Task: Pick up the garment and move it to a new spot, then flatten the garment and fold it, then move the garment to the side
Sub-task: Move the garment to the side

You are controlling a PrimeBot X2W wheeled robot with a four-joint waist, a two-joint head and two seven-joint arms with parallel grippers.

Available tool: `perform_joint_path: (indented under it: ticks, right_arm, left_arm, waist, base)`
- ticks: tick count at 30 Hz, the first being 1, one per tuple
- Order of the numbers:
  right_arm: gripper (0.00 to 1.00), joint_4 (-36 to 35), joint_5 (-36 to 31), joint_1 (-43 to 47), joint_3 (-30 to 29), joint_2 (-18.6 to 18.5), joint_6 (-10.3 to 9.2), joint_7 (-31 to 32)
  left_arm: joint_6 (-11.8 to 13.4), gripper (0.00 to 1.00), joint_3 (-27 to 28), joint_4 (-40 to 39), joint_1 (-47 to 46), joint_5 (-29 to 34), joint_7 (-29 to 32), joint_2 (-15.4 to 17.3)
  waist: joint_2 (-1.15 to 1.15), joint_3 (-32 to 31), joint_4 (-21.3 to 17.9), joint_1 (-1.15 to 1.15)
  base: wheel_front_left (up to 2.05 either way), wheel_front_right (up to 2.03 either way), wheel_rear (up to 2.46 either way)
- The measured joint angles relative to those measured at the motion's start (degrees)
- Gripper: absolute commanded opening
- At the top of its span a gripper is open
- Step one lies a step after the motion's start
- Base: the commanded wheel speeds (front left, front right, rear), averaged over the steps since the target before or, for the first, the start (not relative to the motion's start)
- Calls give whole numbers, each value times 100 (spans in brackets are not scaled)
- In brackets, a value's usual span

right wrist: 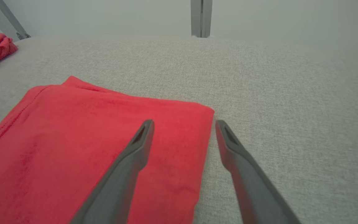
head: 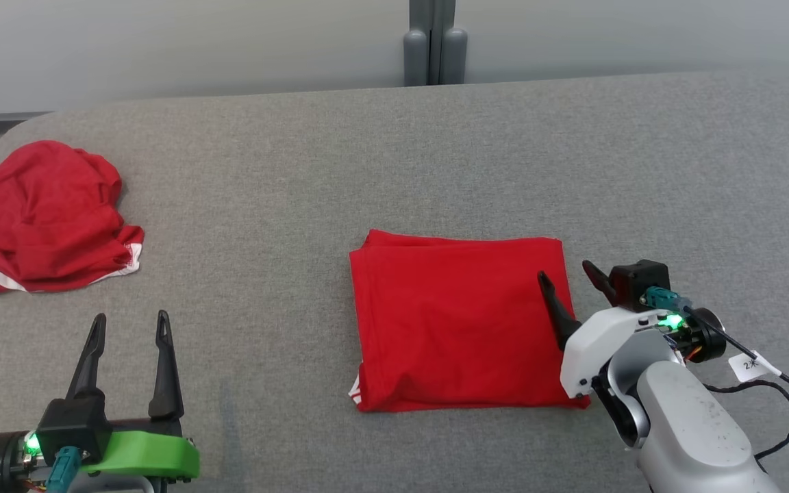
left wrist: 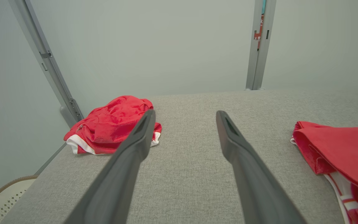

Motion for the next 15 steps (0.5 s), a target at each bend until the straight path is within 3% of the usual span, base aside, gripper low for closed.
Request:
perform_joint_path:
  ticks: [9, 15]
  right_arm:
    - [100, 880, 190, -202, 36, 49, -1, -88]
    - [100, 1201, 698, -274, 216, 138, -3, -152]
  left_arm:
    - [-35, 100, 2, 49, -218, -26, 0, -11]
    - [-43, 100, -15, 51, -307, -27, 0, -20]
  waist:
    - [0, 334, 71, 0]
    - [0, 446, 76, 0]
  base:
    - [0, 0, 0]
    - [0, 0, 0]
